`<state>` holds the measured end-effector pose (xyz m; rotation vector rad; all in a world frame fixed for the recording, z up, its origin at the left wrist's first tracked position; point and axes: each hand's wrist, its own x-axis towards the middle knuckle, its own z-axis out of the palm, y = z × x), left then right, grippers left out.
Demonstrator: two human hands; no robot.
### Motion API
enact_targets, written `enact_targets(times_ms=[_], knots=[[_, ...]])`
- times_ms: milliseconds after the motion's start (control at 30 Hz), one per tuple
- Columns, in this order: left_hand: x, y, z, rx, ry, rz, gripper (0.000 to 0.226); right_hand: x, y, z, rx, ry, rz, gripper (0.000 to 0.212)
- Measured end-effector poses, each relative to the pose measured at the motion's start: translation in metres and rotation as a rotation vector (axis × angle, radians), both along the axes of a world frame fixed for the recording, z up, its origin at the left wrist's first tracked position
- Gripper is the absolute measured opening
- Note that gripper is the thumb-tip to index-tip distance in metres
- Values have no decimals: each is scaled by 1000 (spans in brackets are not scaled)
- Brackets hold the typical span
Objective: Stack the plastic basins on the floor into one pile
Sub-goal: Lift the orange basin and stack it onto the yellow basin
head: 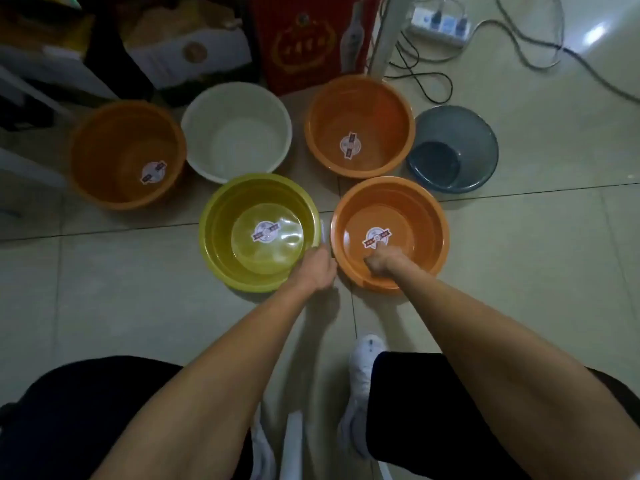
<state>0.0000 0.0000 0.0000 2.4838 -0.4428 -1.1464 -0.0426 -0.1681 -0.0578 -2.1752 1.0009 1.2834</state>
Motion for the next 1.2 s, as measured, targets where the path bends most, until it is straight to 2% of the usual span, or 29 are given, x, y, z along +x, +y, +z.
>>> enact_targets(times_ms=[67, 167, 233, 333, 400, 467, 533, 733, 933, 1033, 1200], knots=[[-5, -12, -9, -2, 23, 57, 35, -5, -7, -10, -100, 3, -111, 88], [-13, -31, -26, -4, 102, 213, 40, -12, -19, -18, -302, -54, -471, 109], [-15, -42, -46, -28, 154, 347, 37, -16, -31, -30, -345, -50, -633, 107], [-15, -53, -72, -43, 180, 524, 47, -30, -59, -62, -417, -76, -737, 96], [-11, -58, -81, -93, 158, 625, 47, -42, -73, -69, -490, -136, -726, 77], [-4, -59, -81, -154, 123, 708, 38, -50, -82, -65, -517, -176, -718, 50], [2, -57, -73, -166, 88, 720, 31, -54, -84, -53, -514, -179, -736, 39], [20, -35, -4, -248, 19, 714, 36, -38, -66, 17, -491, -269, -802, 38], [41, 29, 63, -344, -63, 912, 29, 18, -12, 89, -406, -459, -666, 38], [48, 69, 83, -354, -85, 1016, 16, 46, 26, 104, -348, -547, -572, 24], [50, 131, 79, -263, -88, 1180, 32, 74, 93, 100, -260, -559, -434, 14]])
